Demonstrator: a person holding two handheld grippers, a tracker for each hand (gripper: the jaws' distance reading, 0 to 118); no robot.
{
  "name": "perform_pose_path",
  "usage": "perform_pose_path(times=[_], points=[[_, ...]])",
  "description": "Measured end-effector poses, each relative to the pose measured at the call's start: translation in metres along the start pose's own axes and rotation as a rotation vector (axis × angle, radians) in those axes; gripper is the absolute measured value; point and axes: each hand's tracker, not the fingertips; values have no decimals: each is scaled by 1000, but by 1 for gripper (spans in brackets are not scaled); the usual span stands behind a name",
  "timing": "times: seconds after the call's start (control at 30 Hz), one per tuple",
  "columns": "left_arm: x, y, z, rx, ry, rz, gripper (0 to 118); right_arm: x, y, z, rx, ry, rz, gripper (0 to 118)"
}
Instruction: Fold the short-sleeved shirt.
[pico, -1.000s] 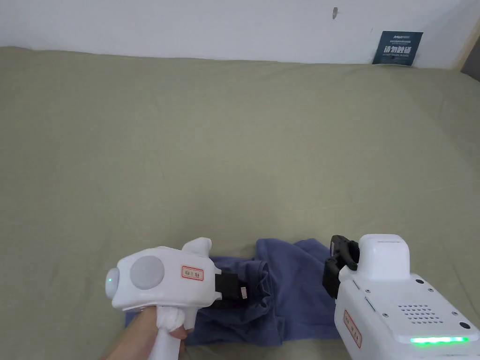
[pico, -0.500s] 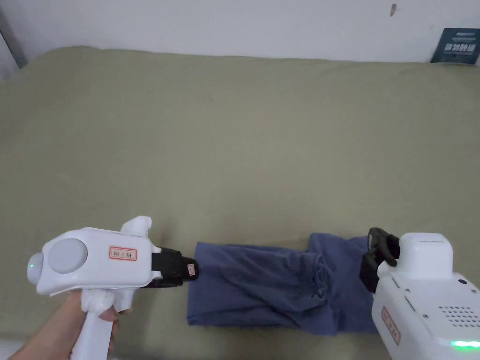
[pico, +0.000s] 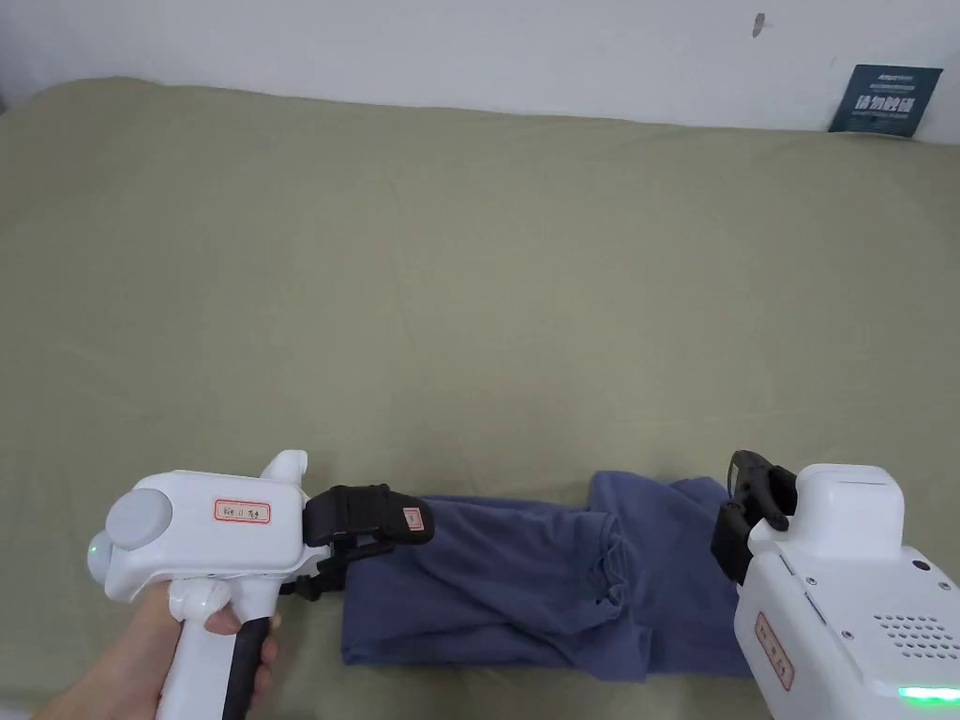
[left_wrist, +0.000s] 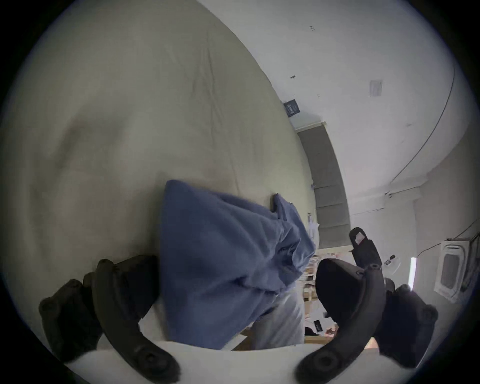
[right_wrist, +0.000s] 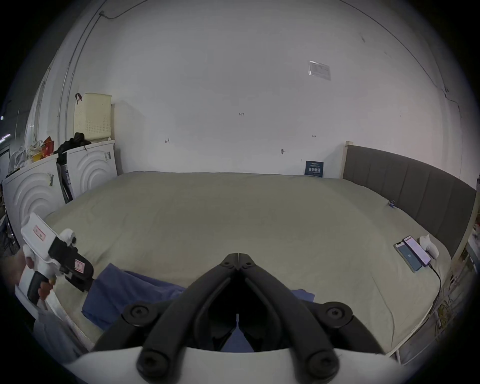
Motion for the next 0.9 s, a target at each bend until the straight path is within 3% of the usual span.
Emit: perform_pose_path(times=[0.07,0.1,0.13,0.17,0.2,0.43,0.57,0.7,0.9], points=[[4,3,-7,1,-14,26,118,2,4,1,10,-7,-2,0],[15,-2,-7,11,-3,20,107,3,5,2,17,-11,-1,0],[22,-4,-8,10,-17,13,82,3,6,3,26,-15,-2,0],[22,-4,-8,7,36,1,27,4,8,4,29,-17,-3,0],[22,-5,-10,15,93,-19,9,5,10,6,30,-19,-4,0],[35,-8,39,91,110,0,9,9,25,18,63,-25,-3,0],[27,-9,102,202,221,29,9,9,31,22,74,-20,-1,0],[38,-13,153,248,425,-63,9,6,32,24,86,1,6,0],[88,-19,145,244,479,-121,9,-2,32,25,150,-28,17,0]])
